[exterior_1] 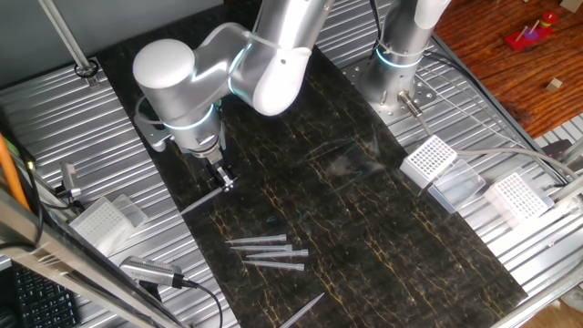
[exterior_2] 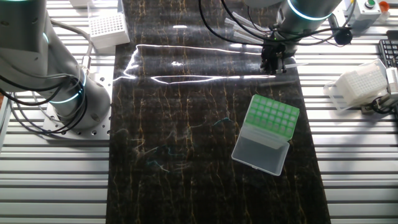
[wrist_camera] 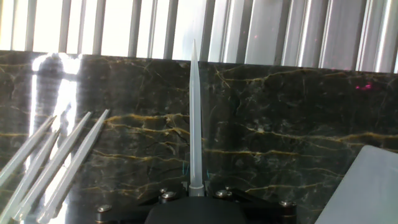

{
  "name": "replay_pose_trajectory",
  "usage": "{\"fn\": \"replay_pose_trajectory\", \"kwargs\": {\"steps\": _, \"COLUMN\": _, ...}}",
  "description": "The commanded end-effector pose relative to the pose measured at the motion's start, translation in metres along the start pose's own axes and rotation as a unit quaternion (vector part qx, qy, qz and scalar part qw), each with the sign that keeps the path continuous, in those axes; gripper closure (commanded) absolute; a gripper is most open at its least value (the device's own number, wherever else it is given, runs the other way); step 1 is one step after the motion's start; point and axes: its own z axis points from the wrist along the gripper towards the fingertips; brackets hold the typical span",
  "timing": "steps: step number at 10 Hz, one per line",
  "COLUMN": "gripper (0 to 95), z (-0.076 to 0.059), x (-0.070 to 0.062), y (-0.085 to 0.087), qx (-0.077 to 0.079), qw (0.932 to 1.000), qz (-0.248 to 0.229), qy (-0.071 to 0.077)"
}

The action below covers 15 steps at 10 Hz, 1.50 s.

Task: Insert a large pipette tip into the holder for large pipette tips

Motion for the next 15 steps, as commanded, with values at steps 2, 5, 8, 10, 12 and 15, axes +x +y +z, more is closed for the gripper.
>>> {"fn": "replay_pose_trajectory", "kwargs": {"steps": 2, "gripper": 95.0, "z": 0.0001, "x": -0.0005, "y": 0.0002, "qx": -0.001, "qw": 1.0000, "qz": 0.002, "qy": 0.003}}
{"fn": "replay_pose_trajectory", "kwargs": {"steps": 5, "gripper": 95.0, "z": 0.0000, "x": -0.0005, "y": 0.0002, "qx": -0.001, "qw": 1.0000, "qz": 0.001, "qy": 0.009}}
{"fn": "replay_pose_trajectory", "kwargs": {"steps": 8, "gripper": 95.0, "z": 0.0000, "x": -0.0005, "y": 0.0002, "qx": -0.002, "qw": 0.9998, "qz": -0.010, "qy": 0.014}}
{"fn": "replay_pose_trajectory", "kwargs": {"steps": 10, "gripper": 95.0, "z": 0.0000, "x": -0.0005, "y": 0.0002, "qx": 0.002, "qw": 1.0000, "qz": 0.006, "qy": -0.004}}
{"fn": "replay_pose_trajectory", "kwargs": {"steps": 12, "gripper": 95.0, "z": 0.0000, "x": -0.0005, "y": 0.0002, "qx": -0.002, "qw": 0.9996, "qz": 0.018, "qy": -0.020}}
{"fn": "replay_pose_trajectory", "kwargs": {"steps": 15, "gripper": 95.0, "z": 0.0000, "x": -0.0005, "y": 0.0002, "qx": -0.002, "qw": 0.9993, "qz": 0.030, "qy": -0.020}}
